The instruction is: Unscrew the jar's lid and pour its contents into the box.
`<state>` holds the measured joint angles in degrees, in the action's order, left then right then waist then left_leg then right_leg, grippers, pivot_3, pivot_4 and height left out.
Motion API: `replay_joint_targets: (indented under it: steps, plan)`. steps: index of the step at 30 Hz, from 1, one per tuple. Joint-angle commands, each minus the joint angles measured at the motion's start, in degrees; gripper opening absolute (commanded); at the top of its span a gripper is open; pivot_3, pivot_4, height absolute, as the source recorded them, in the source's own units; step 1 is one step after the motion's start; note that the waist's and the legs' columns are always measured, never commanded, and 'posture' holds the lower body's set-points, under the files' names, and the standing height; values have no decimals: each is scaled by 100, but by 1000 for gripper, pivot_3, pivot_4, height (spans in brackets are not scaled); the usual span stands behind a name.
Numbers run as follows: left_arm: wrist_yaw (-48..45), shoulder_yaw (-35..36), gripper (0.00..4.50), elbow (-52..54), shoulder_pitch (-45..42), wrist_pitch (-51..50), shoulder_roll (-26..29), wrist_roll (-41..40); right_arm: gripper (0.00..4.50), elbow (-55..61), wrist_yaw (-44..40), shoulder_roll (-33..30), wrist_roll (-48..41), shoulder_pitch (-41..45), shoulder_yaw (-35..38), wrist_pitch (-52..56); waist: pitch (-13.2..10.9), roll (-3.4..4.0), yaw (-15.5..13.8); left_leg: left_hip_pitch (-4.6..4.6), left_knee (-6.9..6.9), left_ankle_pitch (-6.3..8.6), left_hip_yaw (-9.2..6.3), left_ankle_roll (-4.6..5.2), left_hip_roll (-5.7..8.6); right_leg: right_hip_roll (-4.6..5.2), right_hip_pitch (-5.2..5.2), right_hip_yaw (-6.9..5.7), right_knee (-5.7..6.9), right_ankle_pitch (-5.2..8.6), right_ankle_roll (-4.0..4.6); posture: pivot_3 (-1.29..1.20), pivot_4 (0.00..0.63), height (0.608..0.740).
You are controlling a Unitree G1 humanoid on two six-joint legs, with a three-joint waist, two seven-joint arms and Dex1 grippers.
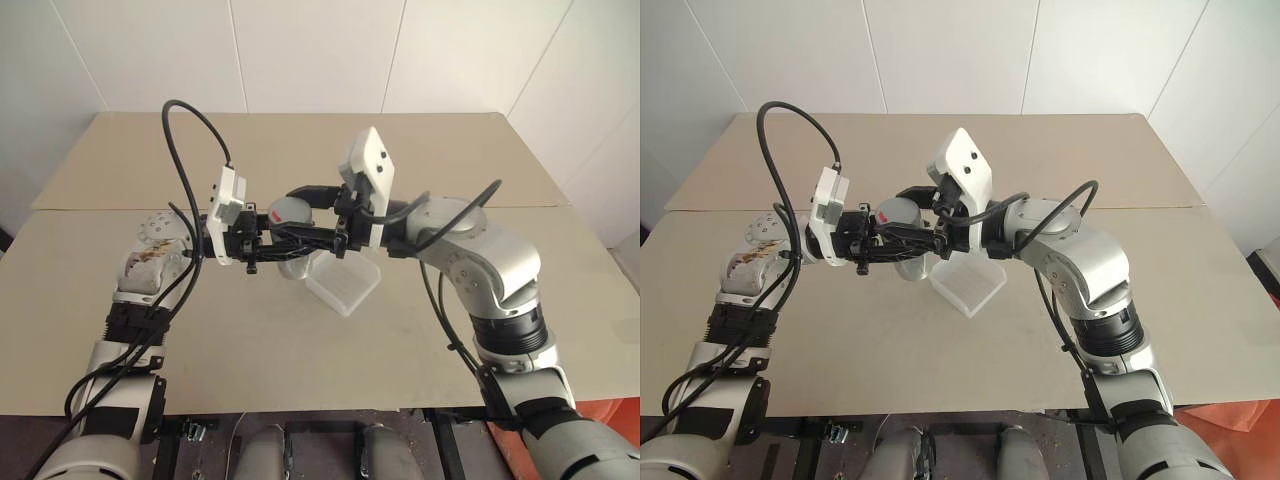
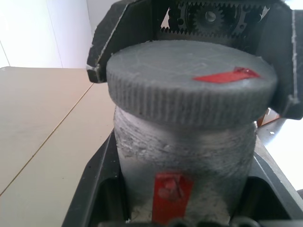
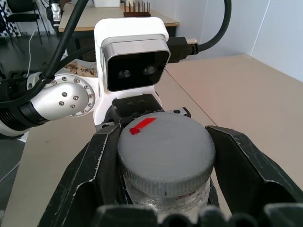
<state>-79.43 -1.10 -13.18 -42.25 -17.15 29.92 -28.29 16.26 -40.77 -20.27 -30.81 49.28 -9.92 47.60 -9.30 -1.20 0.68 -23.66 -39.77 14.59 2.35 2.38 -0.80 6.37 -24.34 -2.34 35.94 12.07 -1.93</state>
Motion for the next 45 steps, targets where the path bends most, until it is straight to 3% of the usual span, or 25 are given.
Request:
replay_joint_targets:
  steps: [1, 7, 10, 15, 19, 23, 28, 32, 36, 38, 41, 43, 45]
  plan:
    - [6, 40, 1956, 112, -21, 187, 55, 65, 2757, 123, 174, 82, -510, 324, 712, 199, 0, 0, 0, 0, 0, 0, 0, 0, 0, 0, 0, 0, 0, 0, 0, 0, 150, 740]
    - [135, 101, 1956, -197, 27, 383, 84, 240, 2757, 378, 681, -334, -804, 166, 1582, 485, -1, 1, -47, -1, 0, 0, 0, 0, 1, 1, 2, -1, -4, 0, 0, 0, 150, 740]
    - [315, 179, 1956, -269, 22, 450, 50, 279, 2757, 674, 941, -640, -636, -445, 1834, 351, 0, 1, -72, -1, 2, 1, 0, 2, 1, 2, 4, -2, -9, 0, 0, 0, 150, 740]
    - [785, 252, 1956, -177, 83, 536, -59, 372, 2757, 1173, 1484, -868, 30, -2162, 2153, -224, -1, 0, -104, -8, 1, 2, 2, 2, 2, 3, 0, 0, -9, -1, -1, 0, 150, 740]
    - [1311, 248, 1956, -87, 158, 656, -178, 566, 2757, 1206, 1857, -816, 691, -3619, 2040, -677, -1, 0, -120, -5, 1, 2, 2, 2, 2, 3, 2, 0, -8, -1, -2, 0, 150, 740]
    - [1866, 243, 1956, -90, 116, 763, -373, 785, 2757, 696, 2102, -693, 1468, -4419, 1336, -1115, 0, 0, -95, 2, -2, 1, 3, 2, 3, 3, 6, 5, -11, -1, -2, 0, 150, 740]
    - [2238, 209, 1956, -50, 110, 921, -548, 949, 4402, 200, 2090, -521, 1679, -4474, 1193, -1343, -1, -2, -36, 30, -1, 1, 8, 2, 2, 2, 15, 17, -13, -2, -1, 0, 150, 740]
    - [2508, 101, 1956, -8, 92, 1365, -511, 1348, 4484, 1124, 1772, -1050, 1173, -4278, 1657, -421, -1, -1, -51, 37, -3, 0, 8, 0, 2, 4, 18, 20, -7, -3, 1, 0, 150, 740]
    - [2710, -273, 1956, -510, -119, 2848, -321, 2319, 4484, 1960, 1340, -1505, 123, -3924, 2223, 507, -2, -2, -97, 33, -2, 1, 9, 1, 2, 3, 17, 19, -14, -4, 2, 0, 150, 740]
    - [3469, -855, 1956, -1200, -472, 4635, 42, 3792, 4484, 2178, 1021, -1817, -734, -3424, 2479, 1233, -3, -3, -112, 36, -1, 1, 8, 1, 0, 1, 20, 16, -16, -4, 2, 0, 150, 740]
    - [5699, -1742, 1956, -2063, -1287, 6221, 434, 6154, 4484, 2181, 706, -2145, -1680, -2841, 2627, 1890, -4, -5, -143, 34, 1, 1, 8, 1, 1, 2, 21, 14, -23, -12, 11, 0, 150, 740]
    - [7701, -2497, 1956, -2303, -1926, 6463, 628, 7914, 4484, 2075, 597, -2345, -1931, -2581, 2544, 2077, -7, -11, -190, 28, 1, 1, 8, 1, 3, 5, 22, 12, -30, -15, 6, 0, 150, 740]
    - [9215, -3189, 1956, -2532, -2427, 6390, 695, 9151, 4484, 1975, 562, -2470, -1995, -2424, 2427, 2115, -7, -11, -250, 11, -1, 3, 7, 3, 5, 8, 18, 3, -45, -20, -5, 0, 150, 740]
